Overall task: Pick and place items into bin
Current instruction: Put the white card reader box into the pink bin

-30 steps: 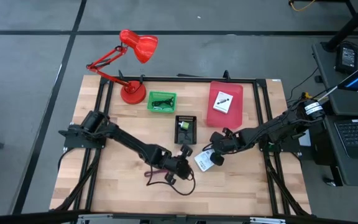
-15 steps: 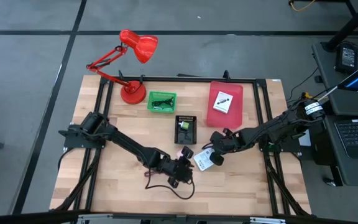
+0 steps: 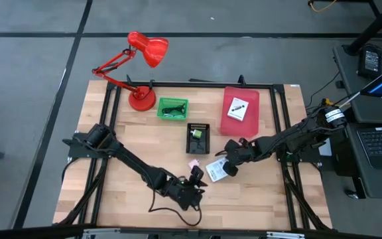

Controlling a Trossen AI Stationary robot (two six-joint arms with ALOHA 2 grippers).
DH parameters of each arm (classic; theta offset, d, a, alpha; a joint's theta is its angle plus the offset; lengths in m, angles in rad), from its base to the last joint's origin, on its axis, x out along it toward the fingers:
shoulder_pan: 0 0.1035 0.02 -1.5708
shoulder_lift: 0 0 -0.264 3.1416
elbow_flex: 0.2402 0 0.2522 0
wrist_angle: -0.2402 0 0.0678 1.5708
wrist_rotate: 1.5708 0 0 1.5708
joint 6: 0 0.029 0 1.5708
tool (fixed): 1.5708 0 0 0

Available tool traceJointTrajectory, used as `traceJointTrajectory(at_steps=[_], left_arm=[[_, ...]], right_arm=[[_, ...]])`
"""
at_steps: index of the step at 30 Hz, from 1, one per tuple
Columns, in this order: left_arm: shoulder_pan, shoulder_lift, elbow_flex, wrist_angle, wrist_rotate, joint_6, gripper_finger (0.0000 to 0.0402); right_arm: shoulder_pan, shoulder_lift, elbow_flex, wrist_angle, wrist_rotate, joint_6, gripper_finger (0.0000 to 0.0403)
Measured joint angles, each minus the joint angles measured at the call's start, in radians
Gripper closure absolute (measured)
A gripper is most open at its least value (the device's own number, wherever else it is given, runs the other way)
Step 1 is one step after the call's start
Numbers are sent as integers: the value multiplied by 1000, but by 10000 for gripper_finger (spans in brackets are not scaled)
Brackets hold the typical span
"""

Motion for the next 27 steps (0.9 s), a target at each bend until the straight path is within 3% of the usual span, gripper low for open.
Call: traceJointTrajectory(at_steps=[7, 12, 20, 27], left_arm=[[-2, 33, 0, 13, -27, -16, 272], [-20, 48, 0, 5, -111, 17, 272], [-24, 75, 0, 8, -122, 23, 272], [-25, 131, 0, 8, -168, 65, 272]], right_arm=[[6, 0, 0, 0, -26, 79, 403], [28, 0, 0, 0, -26, 171, 403], [60, 8, 0, 5, -22, 283, 403], [61, 70, 4, 95, -24, 328, 403]])
